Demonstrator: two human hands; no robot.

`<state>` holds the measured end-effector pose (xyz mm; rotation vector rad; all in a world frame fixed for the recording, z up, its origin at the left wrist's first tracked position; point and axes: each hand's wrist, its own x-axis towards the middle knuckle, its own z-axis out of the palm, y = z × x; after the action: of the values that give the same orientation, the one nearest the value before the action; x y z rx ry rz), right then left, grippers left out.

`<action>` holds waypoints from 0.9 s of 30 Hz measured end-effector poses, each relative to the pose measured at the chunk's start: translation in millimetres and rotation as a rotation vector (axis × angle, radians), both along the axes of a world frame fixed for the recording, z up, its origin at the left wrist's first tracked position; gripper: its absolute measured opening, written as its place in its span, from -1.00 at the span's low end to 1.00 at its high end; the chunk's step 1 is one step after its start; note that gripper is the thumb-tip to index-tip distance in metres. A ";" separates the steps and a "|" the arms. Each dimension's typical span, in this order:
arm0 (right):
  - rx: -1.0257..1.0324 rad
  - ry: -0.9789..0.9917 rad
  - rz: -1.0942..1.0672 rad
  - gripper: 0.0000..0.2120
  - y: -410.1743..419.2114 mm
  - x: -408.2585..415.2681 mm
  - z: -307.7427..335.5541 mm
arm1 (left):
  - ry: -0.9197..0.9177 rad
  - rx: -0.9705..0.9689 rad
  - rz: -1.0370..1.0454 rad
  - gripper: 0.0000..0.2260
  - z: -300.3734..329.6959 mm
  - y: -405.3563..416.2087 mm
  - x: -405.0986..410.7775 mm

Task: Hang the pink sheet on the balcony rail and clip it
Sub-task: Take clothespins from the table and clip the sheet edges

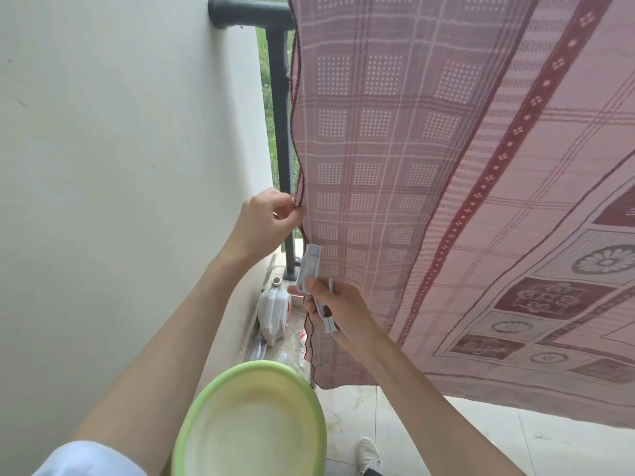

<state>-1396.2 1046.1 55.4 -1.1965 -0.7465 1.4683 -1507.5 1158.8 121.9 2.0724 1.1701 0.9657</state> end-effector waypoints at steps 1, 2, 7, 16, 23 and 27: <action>0.027 -0.033 0.025 -0.86 2.8 -3.4 1.9 | -0.014 -0.065 -0.017 -0.82 1.8 1.2 -3.1; 0.048 -0.061 0.042 -0.86 5.8 -7.3 3.9 | -0.035 -0.139 -0.041 -0.82 3.3 1.8 -6.1; 0.070 0.018 0.011 -0.87 16.8 -26.0 6.3 | -0.080 -0.276 -0.069 -0.86 10.9 2.9 -12.6; 0.099 0.124 -0.064 -0.88 25.7 -30.1 8.0 | -0.137 -0.332 -0.113 -0.88 12.1 6.2 -15.2; 0.094 0.153 -0.094 -0.87 35.2 -30.8 7.7 | -0.092 -0.333 -0.062 -0.88 13.7 11.6 -17.3; 0.094 0.184 -0.128 -0.86 41.3 -34.8 3.0 | -0.067 -0.348 -0.069 -0.87 15.2 12.7 -16.3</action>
<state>-1431.0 1087.5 58.4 -1.0041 -0.5965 1.4002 -1523.9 1171.5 137.1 1.7778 1.1335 0.7342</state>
